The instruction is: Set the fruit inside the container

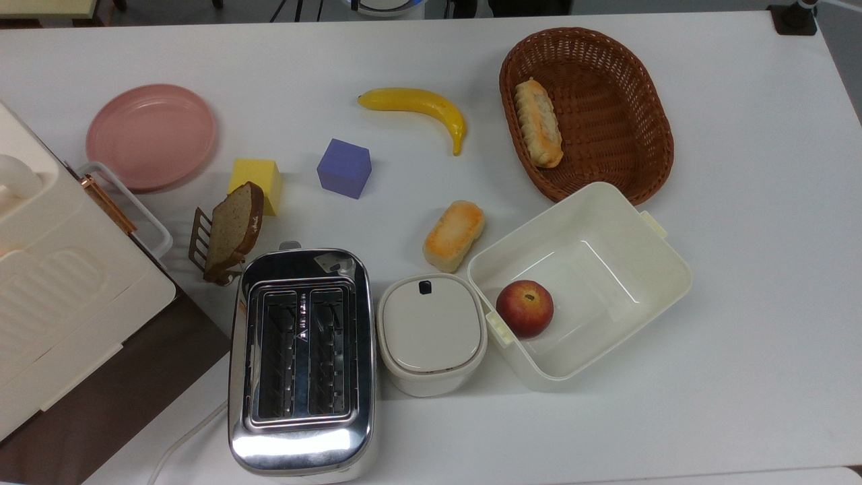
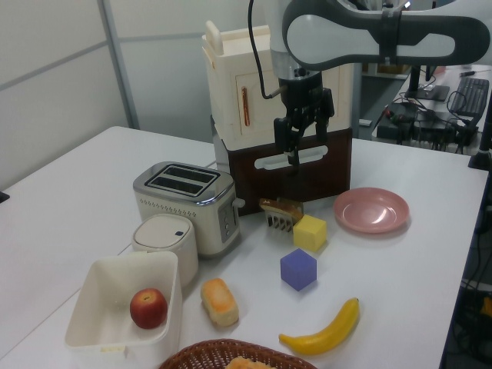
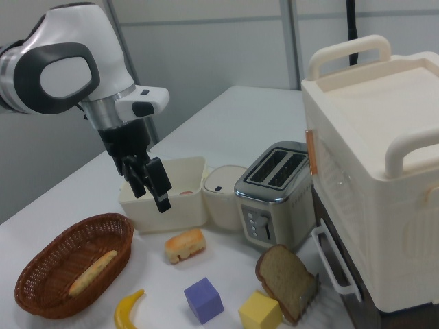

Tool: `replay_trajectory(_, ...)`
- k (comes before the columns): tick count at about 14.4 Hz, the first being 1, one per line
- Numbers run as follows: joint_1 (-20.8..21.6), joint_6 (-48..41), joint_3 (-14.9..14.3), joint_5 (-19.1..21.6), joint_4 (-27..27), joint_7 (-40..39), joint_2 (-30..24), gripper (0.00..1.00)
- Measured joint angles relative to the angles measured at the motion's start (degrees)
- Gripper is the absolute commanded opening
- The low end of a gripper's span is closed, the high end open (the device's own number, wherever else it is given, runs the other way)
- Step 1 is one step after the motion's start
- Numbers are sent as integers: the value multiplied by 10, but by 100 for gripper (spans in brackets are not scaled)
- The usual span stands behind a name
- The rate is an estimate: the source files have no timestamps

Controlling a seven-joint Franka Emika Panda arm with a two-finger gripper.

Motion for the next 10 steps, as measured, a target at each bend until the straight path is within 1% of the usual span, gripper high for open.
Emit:
replay_trajectory(2,0,0,-1,12,-1,0,1,100)
replay_trajectory(6,0,1,-1,16,-1,-1,3,100)
replay_trajectory(10,1,1,-1,32,-1,-1,7,100)
